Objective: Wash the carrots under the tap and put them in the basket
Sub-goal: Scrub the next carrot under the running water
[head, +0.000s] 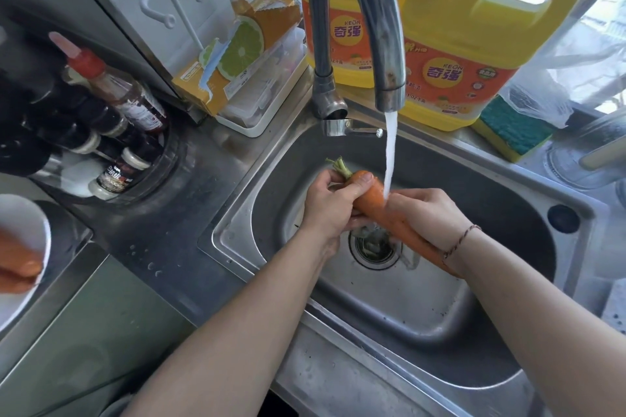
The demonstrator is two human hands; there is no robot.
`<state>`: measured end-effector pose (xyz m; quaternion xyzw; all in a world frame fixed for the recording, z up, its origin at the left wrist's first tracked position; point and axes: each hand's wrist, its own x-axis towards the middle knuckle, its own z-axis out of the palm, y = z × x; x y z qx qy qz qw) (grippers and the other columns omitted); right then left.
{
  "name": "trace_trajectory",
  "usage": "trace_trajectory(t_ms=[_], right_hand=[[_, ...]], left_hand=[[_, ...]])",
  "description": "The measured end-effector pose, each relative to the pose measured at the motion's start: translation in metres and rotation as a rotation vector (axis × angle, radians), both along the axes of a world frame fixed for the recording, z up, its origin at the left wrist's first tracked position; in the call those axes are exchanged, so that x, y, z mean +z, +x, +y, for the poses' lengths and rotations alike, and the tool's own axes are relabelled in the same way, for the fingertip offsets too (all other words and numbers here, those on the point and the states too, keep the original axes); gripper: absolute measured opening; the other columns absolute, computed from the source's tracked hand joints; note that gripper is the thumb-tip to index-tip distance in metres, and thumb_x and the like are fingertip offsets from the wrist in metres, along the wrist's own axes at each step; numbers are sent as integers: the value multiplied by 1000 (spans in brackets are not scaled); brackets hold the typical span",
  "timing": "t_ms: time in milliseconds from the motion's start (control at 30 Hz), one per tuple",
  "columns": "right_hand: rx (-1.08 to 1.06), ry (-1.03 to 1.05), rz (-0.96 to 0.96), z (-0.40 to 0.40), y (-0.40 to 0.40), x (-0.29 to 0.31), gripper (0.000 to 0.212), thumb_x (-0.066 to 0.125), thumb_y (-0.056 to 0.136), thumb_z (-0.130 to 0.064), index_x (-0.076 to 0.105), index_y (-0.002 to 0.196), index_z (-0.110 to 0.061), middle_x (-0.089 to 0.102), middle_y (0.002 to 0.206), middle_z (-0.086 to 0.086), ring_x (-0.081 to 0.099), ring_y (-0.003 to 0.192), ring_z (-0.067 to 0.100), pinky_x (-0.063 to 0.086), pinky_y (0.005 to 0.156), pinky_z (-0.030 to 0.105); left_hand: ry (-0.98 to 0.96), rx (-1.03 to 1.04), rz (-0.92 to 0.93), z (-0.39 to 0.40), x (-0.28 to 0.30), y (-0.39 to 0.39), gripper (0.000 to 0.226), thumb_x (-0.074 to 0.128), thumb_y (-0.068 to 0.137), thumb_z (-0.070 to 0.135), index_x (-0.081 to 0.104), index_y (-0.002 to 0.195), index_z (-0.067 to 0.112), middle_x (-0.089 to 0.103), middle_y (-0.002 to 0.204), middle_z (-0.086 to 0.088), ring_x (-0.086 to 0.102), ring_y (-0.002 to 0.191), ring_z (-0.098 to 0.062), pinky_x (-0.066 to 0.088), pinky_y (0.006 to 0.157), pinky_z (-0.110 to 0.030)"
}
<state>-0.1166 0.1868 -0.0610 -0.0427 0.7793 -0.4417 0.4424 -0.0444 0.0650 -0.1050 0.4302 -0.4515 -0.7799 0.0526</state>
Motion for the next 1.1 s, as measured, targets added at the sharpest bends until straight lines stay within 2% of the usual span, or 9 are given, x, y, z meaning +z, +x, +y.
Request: trace_trajectory(t_ms=[167,333,400,533,600,733,833,1000,1100], right_hand=[[-23,42,-14,-3,-2,-1,16,64,87,-19,76,96,-16,71,64,6,63,52,12,49,46,19],[4,-18,-8,-3,2,1,34,76,60,-58,79,73,-26,73,67,-1,64,62,11,56,63,25],[16,-20,3,-3,2,0,28,73,62,-57,77,70,-30,71,61,-5,64,63,11,54,61,23],[-4,11,-8,-1,-2,-9,21,63,86,-21,76,102,-17,71,66,9,63,59,18,54,51,22],[43,35,-4,3,-7,-13,28,58,85,-9,74,107,-16,73,68,10,67,63,21,57,57,27],[184,-55,-85,22,-22,-17,35,66,86,-10,68,118,-26,77,89,6,74,80,25,59,76,41],[218,-82,-50,33,-24,-20,48,76,83,-21,63,128,-29,77,101,0,74,87,25,59,82,45],[147,-138,125,27,-9,-12,36,74,83,-15,67,115,-31,75,100,-9,72,75,4,58,65,24],[33,-144,159,16,-2,-14,34,76,80,-14,72,112,-26,75,97,-2,72,72,6,53,59,16]], left_hand=[[-6,-22,6,-3,1,2,25,74,89,19,57,105,12,67,117,-21,71,99,-35,61,66,-38],[-6,-8,4,-4,-3,2,23,75,88,19,58,102,14,67,117,-21,71,98,-35,61,68,-40],[-7,-11,3,-5,-4,3,24,75,88,20,58,103,14,67,118,-21,71,99,-35,61,68,-40],[-8,-35,6,-3,-6,4,30,75,88,20,56,110,9,67,118,-20,71,100,-35,61,68,-39],[7,-58,17,-3,-7,4,29,73,89,20,55,109,9,67,117,-20,71,98,-36,61,67,-39],[69,-107,36,-10,-6,5,20,68,93,21,53,106,18,68,102,-11,71,90,-37,60,83,-49],[84,-138,35,-12,0,7,20,66,94,22,54,109,18,68,103,-10,71,88,-36,60,83,-48],[66,-138,13,-9,9,9,20,66,94,22,55,110,19,70,101,-8,71,85,-34,60,84,-47],[62,-122,-3,-8,15,7,17,65,94,21,54,107,19,69,98,-8,69,85,-35,54,94,-55]])
